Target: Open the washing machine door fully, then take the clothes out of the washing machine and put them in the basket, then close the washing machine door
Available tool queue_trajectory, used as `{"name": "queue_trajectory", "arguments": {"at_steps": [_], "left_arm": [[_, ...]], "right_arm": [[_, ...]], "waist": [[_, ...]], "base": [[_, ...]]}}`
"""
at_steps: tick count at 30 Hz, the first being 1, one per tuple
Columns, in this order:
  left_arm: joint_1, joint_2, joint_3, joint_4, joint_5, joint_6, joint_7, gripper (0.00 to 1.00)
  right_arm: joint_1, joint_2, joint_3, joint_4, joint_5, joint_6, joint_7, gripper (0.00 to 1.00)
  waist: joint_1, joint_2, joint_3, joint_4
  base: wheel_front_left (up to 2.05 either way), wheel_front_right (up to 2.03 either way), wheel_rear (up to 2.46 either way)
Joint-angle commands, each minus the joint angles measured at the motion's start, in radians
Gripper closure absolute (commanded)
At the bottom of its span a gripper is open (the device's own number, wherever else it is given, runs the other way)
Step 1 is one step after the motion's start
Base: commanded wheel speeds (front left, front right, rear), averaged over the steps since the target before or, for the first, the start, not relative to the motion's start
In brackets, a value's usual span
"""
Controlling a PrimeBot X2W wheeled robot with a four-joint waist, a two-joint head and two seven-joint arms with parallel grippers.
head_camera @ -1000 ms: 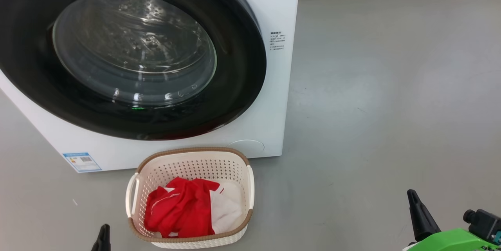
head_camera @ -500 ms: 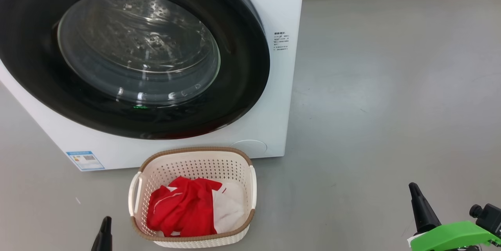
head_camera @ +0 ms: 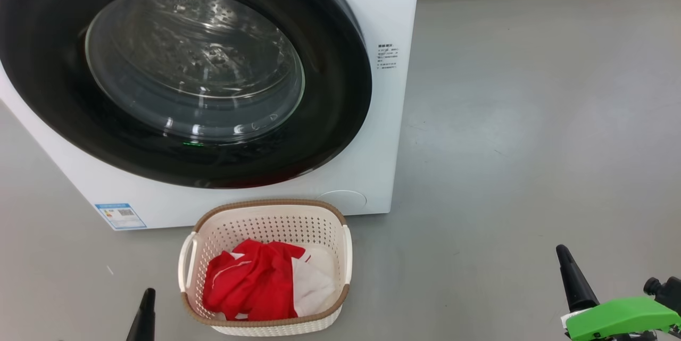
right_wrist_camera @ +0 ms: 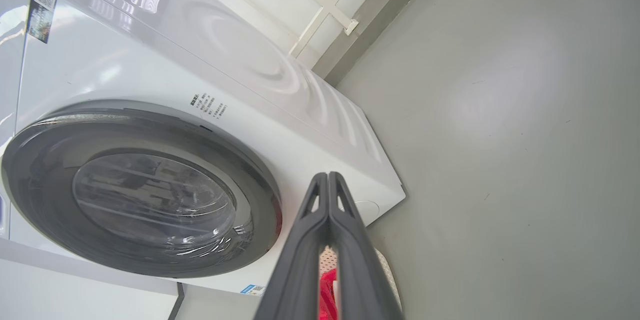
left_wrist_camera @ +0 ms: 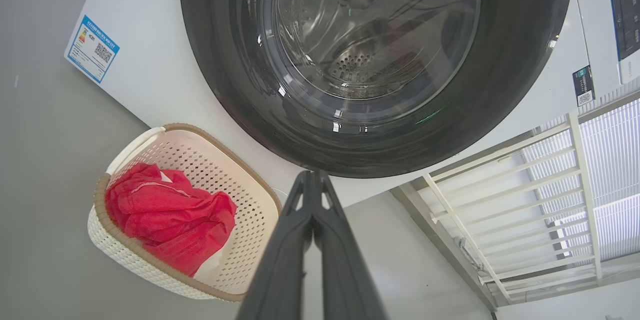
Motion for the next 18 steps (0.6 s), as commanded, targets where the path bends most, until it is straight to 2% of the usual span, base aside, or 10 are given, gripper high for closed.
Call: {"name": "queue_trajectory", "arguments": {"at_steps": [1, 18], "left_arm": [[-0.047, 0.005, 0.018, -0.022, -0.033, -0.004, 0.008, 1.0], [-0.079, -0.003, 0.018, -0.02, -0.21, -0.005, 0.056, 1.0]], "right_arm": [[-0.058, -0.007, 0.002, -0.033, 0.028, -0.002, 0.006, 1.0], [-0.078, -0.006, -0.007, -0.052, 0.204, -0.003, 0.056, 1.0]], "waist": [[-0.0001, -0.0001, 0.0, 0.001], [-0.0001, -0.0001, -0.003, 0.015]], "base": [[0.0, 0.0, 0.0], [0.0, 0.0, 0.0]]}}
